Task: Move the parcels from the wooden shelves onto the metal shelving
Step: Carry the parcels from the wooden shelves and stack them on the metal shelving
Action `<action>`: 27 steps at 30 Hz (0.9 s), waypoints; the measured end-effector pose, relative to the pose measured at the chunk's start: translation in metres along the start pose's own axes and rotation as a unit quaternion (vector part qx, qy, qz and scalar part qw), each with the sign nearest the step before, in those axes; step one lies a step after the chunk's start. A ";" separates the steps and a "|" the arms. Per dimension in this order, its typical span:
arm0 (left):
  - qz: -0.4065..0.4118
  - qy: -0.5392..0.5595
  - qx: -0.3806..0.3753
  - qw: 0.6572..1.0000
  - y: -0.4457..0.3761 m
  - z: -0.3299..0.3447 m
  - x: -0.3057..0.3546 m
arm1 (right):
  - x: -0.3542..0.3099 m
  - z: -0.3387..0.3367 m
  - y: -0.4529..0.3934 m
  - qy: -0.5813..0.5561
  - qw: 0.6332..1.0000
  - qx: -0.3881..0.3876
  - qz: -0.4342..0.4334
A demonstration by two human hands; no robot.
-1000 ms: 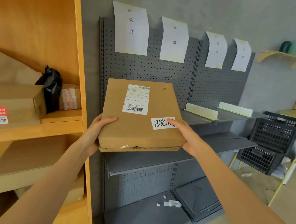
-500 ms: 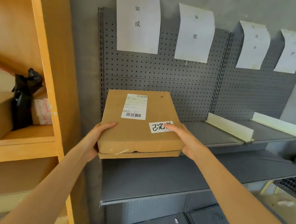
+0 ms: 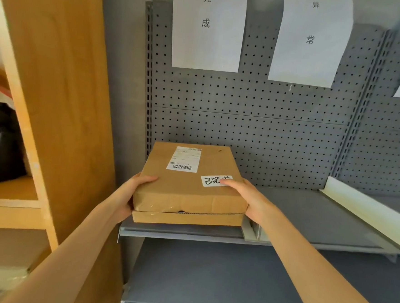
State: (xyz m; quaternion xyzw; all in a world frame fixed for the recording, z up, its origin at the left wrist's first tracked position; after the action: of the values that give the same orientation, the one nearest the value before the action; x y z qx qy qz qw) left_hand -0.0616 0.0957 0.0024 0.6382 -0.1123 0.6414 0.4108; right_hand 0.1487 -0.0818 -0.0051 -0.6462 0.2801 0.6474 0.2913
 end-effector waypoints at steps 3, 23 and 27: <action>-0.006 -0.010 0.002 1.000 -0.020 0.004 0.001 | 0.009 -0.004 -0.022 0.011 1.000 -0.011 0.003; -0.079 -0.151 0.022 0.985 -0.106 -0.002 0.001 | 0.034 -0.002 -0.070 0.132 0.990 -0.014 0.040; -0.079 -0.155 0.023 0.984 -0.111 -0.004 0.001 | 0.033 -0.003 -0.070 0.144 0.989 -0.014 0.035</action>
State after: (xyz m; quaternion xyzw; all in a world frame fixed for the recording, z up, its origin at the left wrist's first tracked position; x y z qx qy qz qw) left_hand 0.0103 0.1696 -0.0391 0.7457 -0.1090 0.5026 0.4236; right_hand 0.2028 -0.0364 -0.0377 -0.7262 0.3329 0.5614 0.2160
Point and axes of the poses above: each hand's wrist, its own y-axis away from the middle knuckle, its own z-axis out of the palm, x = y × z, the point moved 9 cm from there along -y, towards the middle knuckle, and after that the axes turned 11 degrees about -z, right-handed, at the moved point
